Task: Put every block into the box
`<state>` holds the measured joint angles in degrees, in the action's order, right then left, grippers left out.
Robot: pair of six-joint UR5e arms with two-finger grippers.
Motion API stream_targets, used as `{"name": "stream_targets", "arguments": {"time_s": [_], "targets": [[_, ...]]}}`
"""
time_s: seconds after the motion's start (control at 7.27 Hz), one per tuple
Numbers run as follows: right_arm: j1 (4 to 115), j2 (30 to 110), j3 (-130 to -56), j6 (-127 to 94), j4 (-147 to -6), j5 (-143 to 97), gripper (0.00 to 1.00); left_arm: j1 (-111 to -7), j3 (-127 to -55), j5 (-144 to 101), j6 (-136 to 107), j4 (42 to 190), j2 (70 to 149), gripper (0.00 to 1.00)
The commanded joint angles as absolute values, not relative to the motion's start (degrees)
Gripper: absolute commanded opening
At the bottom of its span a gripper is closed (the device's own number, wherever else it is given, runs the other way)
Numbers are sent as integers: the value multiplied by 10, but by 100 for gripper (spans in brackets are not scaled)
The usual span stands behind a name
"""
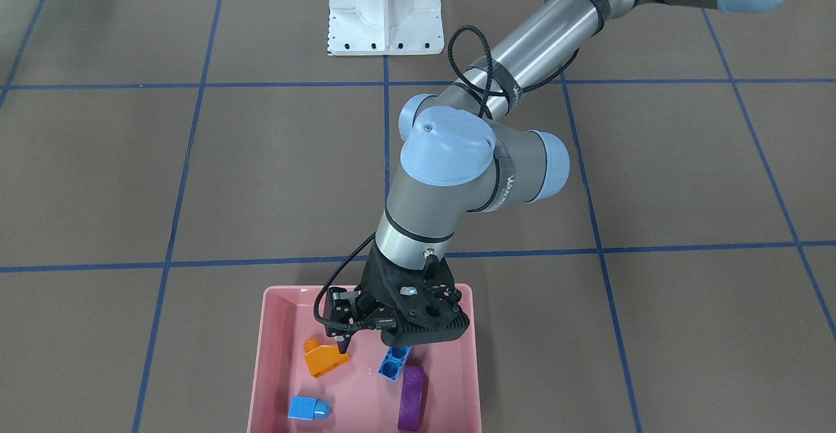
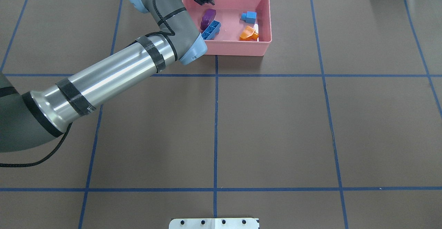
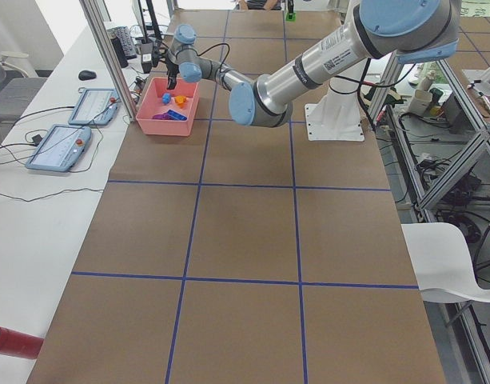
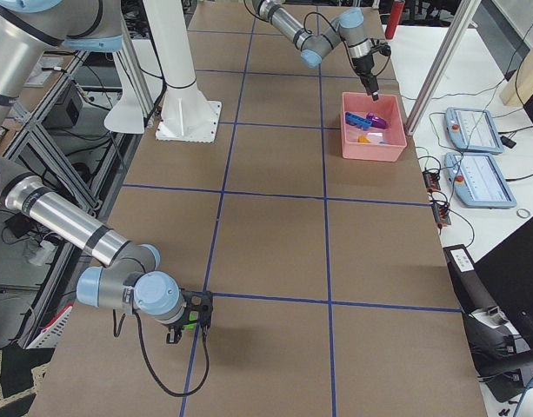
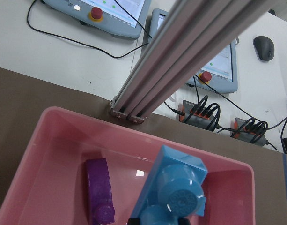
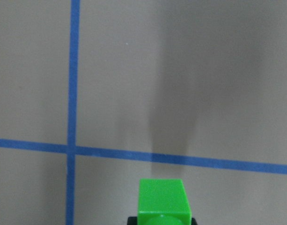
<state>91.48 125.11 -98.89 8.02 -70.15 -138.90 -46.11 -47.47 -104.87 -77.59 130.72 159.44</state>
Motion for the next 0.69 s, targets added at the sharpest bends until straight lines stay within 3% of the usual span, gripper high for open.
{"name": "stream_targets", "arguments": {"time_s": [0.0,0.28,0.55], "targets": [[931,1173,-1126,81,-923,-1392,0,-460,-510,-1050,-778,1304,1579,100],[947,958,-1142,81,-1159,-1384,0,-483,-588,-1123,-775,1290,1515,100],[923,701,-1070,70,-1321,-1372,0,-531,-680,-1199,-770,1279,1423,100]]}}
